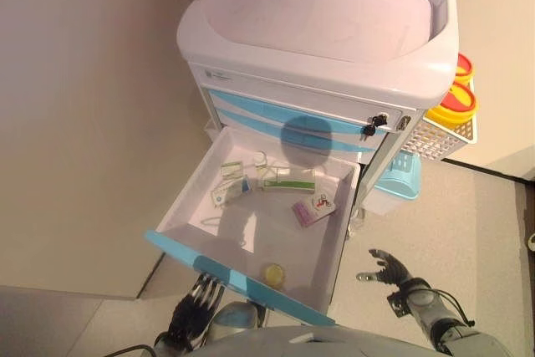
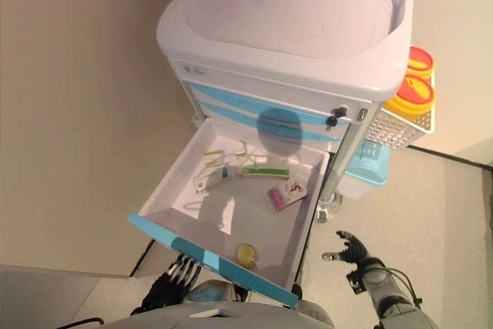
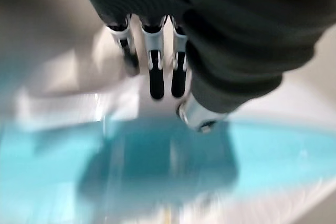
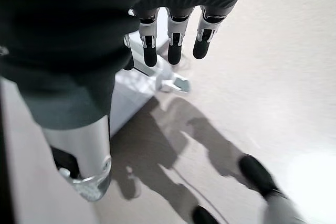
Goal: Open the drawer and pick up the medicine
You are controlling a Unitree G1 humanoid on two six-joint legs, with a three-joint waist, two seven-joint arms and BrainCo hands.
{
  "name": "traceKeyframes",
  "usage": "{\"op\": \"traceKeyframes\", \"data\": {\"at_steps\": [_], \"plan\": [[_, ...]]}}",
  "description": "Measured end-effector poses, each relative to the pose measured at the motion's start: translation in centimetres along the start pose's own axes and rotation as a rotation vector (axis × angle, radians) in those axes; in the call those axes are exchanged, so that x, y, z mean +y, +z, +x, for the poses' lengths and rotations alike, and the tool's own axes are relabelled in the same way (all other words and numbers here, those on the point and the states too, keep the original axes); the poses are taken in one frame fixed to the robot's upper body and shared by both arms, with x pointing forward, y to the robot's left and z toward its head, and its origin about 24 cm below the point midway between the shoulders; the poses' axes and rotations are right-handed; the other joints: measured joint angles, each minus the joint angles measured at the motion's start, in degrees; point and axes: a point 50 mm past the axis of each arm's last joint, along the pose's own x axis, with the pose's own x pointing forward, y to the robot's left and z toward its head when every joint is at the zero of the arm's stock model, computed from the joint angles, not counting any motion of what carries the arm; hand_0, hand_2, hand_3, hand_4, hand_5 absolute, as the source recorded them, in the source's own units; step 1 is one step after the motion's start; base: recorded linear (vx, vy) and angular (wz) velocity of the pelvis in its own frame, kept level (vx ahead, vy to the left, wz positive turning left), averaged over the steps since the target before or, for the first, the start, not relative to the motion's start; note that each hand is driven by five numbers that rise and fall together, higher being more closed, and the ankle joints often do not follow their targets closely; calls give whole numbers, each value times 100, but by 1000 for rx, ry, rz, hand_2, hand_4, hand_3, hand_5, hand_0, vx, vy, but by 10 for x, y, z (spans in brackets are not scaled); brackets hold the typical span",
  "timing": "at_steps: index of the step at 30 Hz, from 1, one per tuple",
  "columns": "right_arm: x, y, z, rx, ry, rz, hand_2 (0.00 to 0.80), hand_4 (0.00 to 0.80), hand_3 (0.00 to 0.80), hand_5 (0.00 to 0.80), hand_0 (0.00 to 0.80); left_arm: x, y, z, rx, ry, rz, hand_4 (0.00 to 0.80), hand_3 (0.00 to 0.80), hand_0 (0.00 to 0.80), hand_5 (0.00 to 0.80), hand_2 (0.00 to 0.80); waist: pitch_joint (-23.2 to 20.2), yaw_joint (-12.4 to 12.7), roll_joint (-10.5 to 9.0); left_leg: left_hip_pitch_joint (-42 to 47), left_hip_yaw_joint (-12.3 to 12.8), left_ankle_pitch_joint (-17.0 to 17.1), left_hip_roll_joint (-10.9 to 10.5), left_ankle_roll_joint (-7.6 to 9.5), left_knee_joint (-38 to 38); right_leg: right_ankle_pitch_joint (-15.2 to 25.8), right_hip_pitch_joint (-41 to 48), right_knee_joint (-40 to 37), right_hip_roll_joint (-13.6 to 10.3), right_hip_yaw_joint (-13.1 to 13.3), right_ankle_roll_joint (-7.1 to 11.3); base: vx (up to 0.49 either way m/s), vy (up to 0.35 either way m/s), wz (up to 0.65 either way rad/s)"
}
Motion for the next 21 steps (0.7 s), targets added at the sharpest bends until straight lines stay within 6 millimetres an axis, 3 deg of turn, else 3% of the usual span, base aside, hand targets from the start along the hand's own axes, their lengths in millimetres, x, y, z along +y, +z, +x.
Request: {"op": "traceKeyframes", "data": {"at_steps": [2,4,5,8,12,17,21], "plan": [[4,-5,-2,12,-13,-9,0,0,0,0,0,13,14,-7,-25,86,147,0,0,0,0,0,12,-30,-48,46,9,0,7,9,-89,-24,-27,19,8,10,50,53,16,0],[3,-7,-4,-4,-57,-3,0,0,0,0,0,16,23,-9,-37,125,309,0,0,0,0,0,3,-55,-51,48,27,-46,35,185,-189,-40,-152,126,51,52,68,39,12,-7],[2,-5,-4,-16,-75,-1,0,0,0,0,0,15,25,-8,-33,131,376,0,0,0,0,0,9,-55,-67,42,38,-36,77,333,-216,-39,-215,193,69,114,69,34,20,-26],[-4,14,-2,-125,-167,47,0,0,0,0,0,0,27,-1,-26,108,578,0,0,0,0,0,4,-179,-207,88,184,-2,80,385,-282,-38,-362,364,59,341,73,29,53,-37],[-21,76,-9,-418,-307,130,0,0,0,0,0,-15,28,5,-35,107,758,0,0,0,0,0,-64,-554,-369,215,453,25,91,434,-421,-24,-523,511,66,652,100,20,85,-40],[-44,149,-43,-780,-397,142,0,0,0,0,0,-6,18,1,25,136,936,0,0,0,0,0,-148,-848,-327,306,791,62,81,522,-605,64,-618,486,64,969,167,-4,96,-36],[-48,191,-81,-1077,-335,-154,0,0,0,0,0,-6,12,2,45,132,953,0,0,0,0,0,-153,-890,-328,303,939,108,67,557,-693,244,-599,251,67,1099,199,-33,21,-21]]}}
